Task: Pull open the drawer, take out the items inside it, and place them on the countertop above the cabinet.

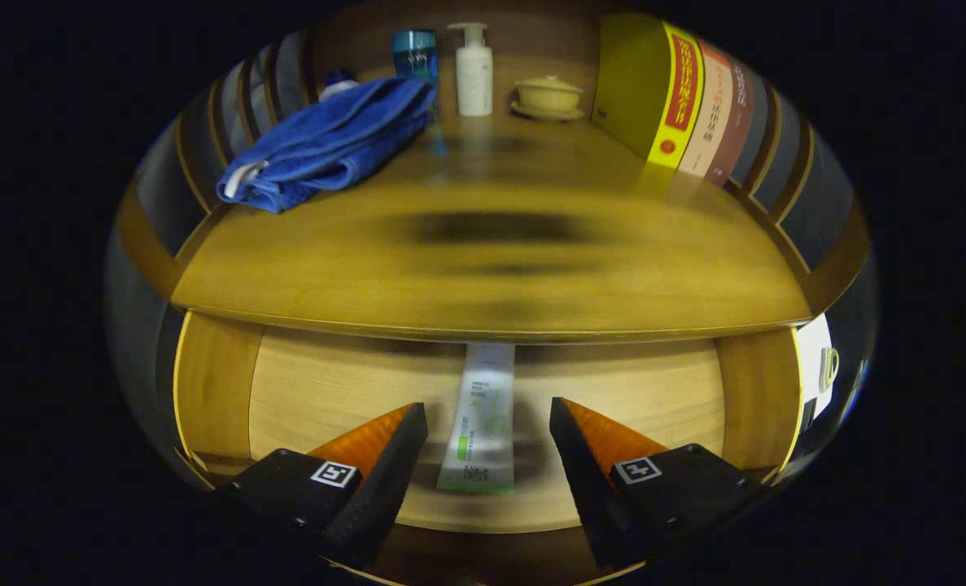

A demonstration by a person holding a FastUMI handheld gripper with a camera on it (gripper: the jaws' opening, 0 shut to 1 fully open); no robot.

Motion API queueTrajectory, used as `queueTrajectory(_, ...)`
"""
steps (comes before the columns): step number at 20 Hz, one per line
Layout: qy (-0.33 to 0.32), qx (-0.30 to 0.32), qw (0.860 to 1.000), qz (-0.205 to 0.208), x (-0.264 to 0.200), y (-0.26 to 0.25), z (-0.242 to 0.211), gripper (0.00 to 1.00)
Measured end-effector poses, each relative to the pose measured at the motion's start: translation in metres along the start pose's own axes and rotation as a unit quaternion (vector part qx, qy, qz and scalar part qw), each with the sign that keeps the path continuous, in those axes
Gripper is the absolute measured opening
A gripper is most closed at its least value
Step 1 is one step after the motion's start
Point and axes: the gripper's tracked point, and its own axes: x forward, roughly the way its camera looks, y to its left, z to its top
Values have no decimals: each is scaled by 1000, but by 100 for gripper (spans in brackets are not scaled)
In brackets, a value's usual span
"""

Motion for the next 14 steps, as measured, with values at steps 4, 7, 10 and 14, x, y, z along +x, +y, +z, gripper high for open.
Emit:
queueTrajectory(4, 50, 17, 999, 10, 12, 3, -9, 92)
queueTrajectory(7, 100, 16, 995, 11, 13, 4, -15, 86)
queueTrajectory(10, 96, -12, 995, -5, 3, 0, 0, 84)
queueTrajectory(14, 83, 0, 997, -1, -13, -1, 33, 61)
